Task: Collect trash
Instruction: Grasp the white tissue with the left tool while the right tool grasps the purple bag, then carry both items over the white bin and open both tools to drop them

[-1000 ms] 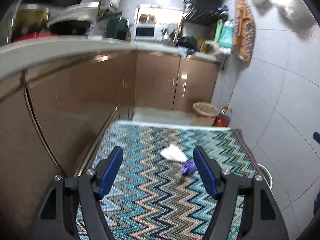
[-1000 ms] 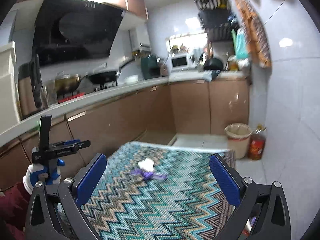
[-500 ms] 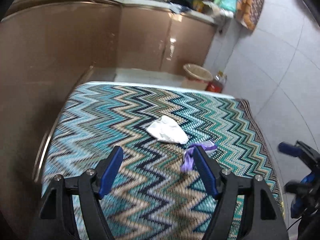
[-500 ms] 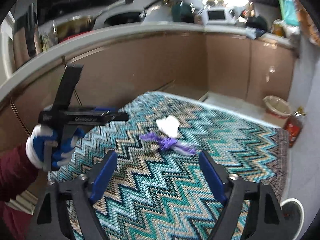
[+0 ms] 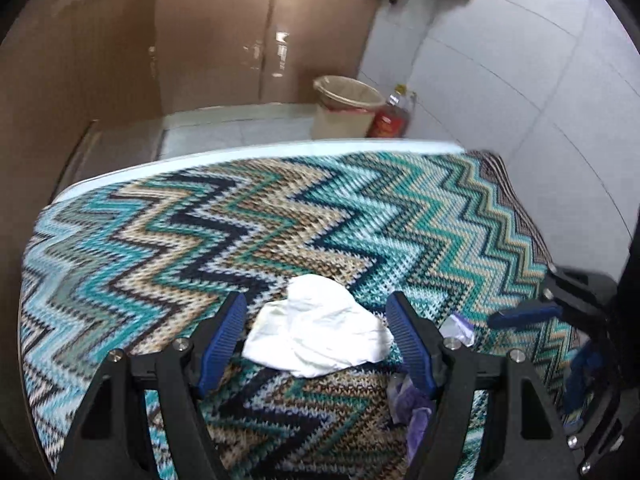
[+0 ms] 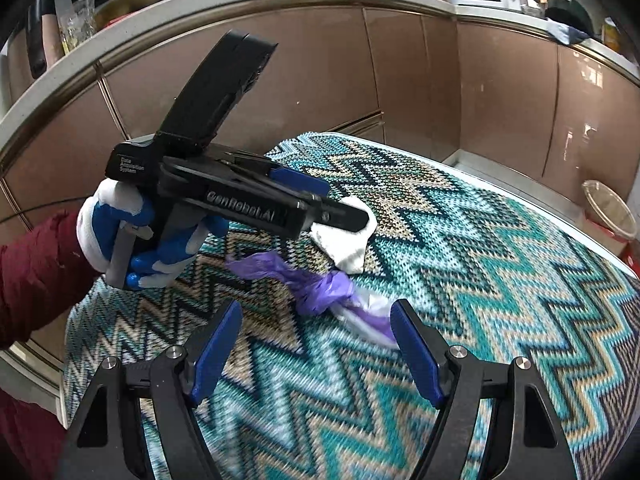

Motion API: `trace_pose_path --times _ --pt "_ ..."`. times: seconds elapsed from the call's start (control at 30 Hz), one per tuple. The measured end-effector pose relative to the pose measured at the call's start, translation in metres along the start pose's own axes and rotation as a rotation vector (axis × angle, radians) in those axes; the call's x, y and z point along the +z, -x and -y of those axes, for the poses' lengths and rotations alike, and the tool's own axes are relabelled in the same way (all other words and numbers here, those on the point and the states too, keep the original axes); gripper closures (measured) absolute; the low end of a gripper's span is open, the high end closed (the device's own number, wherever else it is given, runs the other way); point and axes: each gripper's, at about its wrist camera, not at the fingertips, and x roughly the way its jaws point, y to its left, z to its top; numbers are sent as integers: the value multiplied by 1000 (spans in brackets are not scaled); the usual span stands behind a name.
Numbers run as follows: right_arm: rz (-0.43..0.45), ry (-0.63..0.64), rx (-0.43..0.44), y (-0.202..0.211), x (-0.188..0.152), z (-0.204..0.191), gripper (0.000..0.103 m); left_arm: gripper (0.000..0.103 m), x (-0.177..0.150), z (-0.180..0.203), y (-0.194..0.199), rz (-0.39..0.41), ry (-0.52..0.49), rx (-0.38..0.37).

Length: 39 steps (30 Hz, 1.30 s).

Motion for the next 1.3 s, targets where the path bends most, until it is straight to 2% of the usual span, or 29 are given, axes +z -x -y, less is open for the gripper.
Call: trace_pose_path --times 0.13,0.2,0.27,0.3,0.33,0.37,0.4,0.47,0.5,0.53,0.6,0.73,0.77,1.3 --pt "-20 23 16 -17 3 7 33 33 -3 -1 -15 -35 -27 -20" --pt "-33 30 18 -24 3 11 39 37 -5 0 -18 -30 -34 -19" --pt "-45 31 23 -29 1 14 45 50 -6 -1 -18 -23 -34 -21" --pt "-51 31 23 -32 1 15 50 54 -6 -2 -19 -22 -32 -18" --pt "-56 33 18 -34 0 15 53 62 -7 -3 -17 -20 -34 -12" --pt "-59 34 15 -35 0 16 61 71 -7 -3 -17 -20 -36 -9" --pt "-61 31 13 -35 0 17 65 74 -7 -3 -17 -20 -35 -8" --pt "-60 25 13 -34 -1 19 73 87 -7 -4 -15 -16 -27 1" --pt "-62 27 7 -33 -1 18 81 90 -7 -3 -14 -12 -25 4" --pt "-68 32 -12 -33 -1 17 85 93 -8 -2 -12 -7 -29 13" --pt "-76 37 -20 -31 -3 15 90 94 -10 2 -7 3 -38 35" --pt "-77 50 -51 -22 -5 5 92 95 -8 8 8 40 -12 52" --pt "-72 47 -54 -19 -6 2 99 95 -9 7 15 51 -4 54" --pt "35 9 -131 72 -25 -42 99 97 -40 25 129 201 32 98"
